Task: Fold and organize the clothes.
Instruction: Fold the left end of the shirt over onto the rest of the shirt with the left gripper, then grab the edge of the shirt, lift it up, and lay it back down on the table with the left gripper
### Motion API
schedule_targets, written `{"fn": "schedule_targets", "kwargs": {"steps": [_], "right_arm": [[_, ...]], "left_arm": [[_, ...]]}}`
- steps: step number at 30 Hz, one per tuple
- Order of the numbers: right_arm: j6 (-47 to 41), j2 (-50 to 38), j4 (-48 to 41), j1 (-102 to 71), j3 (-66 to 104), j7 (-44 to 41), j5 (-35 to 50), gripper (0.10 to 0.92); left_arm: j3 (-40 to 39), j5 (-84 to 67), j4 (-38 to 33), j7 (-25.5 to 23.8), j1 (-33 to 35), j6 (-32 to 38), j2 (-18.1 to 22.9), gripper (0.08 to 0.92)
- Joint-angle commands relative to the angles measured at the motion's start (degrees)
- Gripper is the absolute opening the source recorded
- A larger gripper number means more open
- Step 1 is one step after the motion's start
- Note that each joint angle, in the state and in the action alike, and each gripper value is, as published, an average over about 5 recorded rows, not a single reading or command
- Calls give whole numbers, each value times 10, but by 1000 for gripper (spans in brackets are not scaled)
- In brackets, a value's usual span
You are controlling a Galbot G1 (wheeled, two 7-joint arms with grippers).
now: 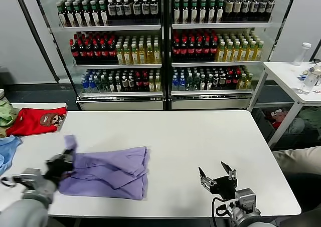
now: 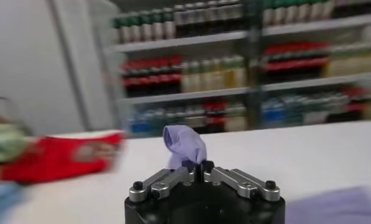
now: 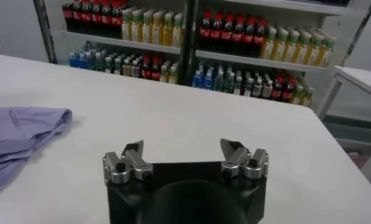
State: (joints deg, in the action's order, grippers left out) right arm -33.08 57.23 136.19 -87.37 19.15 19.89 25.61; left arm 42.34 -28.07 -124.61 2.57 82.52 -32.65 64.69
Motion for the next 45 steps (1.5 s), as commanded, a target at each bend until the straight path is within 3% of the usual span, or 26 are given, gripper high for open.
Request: {"fn": "schedule_targets", "kwargs": {"steps": [1, 8, 12, 18, 23, 27, 35, 40, 45], "right_arm": [[0, 5, 0, -4, 0, 0, -4, 823], [0, 14, 0, -7, -5, 0, -11, 823], [0, 15, 1, -6, -7, 0, -13, 823], [0, 9, -1, -1, -8, -2, -11, 823], [1, 4, -2, 3, -8, -6, -6, 823], [2, 5, -6, 4, -11, -7, -6, 823], [1, 7, -4, 2, -11, -6, -8, 823], [1, 7, -4, 1, -9, -5, -8, 823], [0, 8, -5, 3, -10, -5, -9, 823]], "left_arm": [[-197, 5, -12, -7, -67, -7, 84, 114], [-246, 80, 34, -12, -92, -5, 108, 114], [-264, 127, 21, -13, -83, 6, 107, 149], [-155, 142, -75, -17, -13, 8, 30, 317], [-15, 141, 19, -4, 34, 7, -23, 464], [-4, 123, 94, 11, 52, 8, -16, 576], [-18, 77, 135, 4, 20, -6, 9, 792], [-16, -1, 149, -20, 10, -7, 5, 820], [-18, -79, 160, -30, -5, -7, 11, 732]]}}
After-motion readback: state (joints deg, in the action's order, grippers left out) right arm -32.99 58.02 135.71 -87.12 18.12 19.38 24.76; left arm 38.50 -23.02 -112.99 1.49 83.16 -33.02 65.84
